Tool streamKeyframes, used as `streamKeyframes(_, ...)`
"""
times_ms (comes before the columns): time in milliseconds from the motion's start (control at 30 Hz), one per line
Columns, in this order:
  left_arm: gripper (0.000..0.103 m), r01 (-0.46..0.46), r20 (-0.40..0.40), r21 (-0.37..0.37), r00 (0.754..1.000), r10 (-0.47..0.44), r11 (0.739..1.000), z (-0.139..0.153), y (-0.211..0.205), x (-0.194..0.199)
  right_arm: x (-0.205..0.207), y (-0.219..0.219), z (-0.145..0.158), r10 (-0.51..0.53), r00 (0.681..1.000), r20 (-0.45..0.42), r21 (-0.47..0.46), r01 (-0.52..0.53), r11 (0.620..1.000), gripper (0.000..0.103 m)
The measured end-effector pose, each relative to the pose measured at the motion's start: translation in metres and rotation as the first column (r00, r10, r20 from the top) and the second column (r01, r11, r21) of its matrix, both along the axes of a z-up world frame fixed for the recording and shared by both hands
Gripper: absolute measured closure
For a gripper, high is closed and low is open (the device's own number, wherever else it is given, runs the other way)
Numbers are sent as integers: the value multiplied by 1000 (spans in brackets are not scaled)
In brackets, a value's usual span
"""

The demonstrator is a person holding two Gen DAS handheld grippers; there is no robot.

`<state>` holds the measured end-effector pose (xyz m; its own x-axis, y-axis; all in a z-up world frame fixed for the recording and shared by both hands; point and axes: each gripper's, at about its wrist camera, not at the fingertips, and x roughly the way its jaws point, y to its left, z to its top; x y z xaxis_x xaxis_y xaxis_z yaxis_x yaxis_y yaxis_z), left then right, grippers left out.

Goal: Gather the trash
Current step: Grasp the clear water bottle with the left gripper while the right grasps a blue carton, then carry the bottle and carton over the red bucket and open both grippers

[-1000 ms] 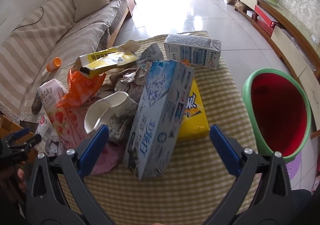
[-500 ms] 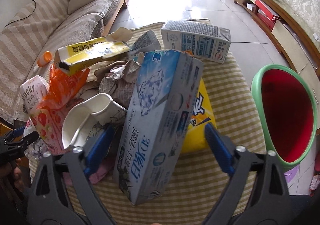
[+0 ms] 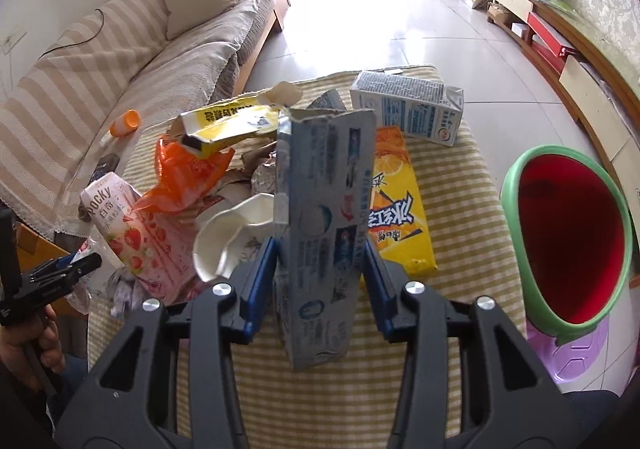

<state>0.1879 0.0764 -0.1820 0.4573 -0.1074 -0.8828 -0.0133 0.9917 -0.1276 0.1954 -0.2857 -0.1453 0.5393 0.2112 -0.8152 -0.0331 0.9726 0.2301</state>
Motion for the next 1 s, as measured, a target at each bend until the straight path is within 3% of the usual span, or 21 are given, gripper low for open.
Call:
streamKeyframes(233, 51, -104, 124, 63, 988, 96, 993, 39, 1, -33, -13, -5, 18, -4, 999, 35, 3, 4, 1000, 61)
streamKeyframes(467, 51, -171, 271, 25, 950, 158, 985, 91, 10, -63, -25, -6, 41, 13, 996, 86, 14, -15, 1000, 61)
streamKeyframes(667, 51, -96, 303, -9, 948, 94, 995, 111, -10, -76, -41, -7, 55, 11, 994, 112, 36, -15, 999, 61)
streamKeyframes(1000, 51, 33, 361, -19, 932, -24, 999, 138, -77, -71, -64, -40, 76, -33, 987, 158, 75, 22, 997, 62)
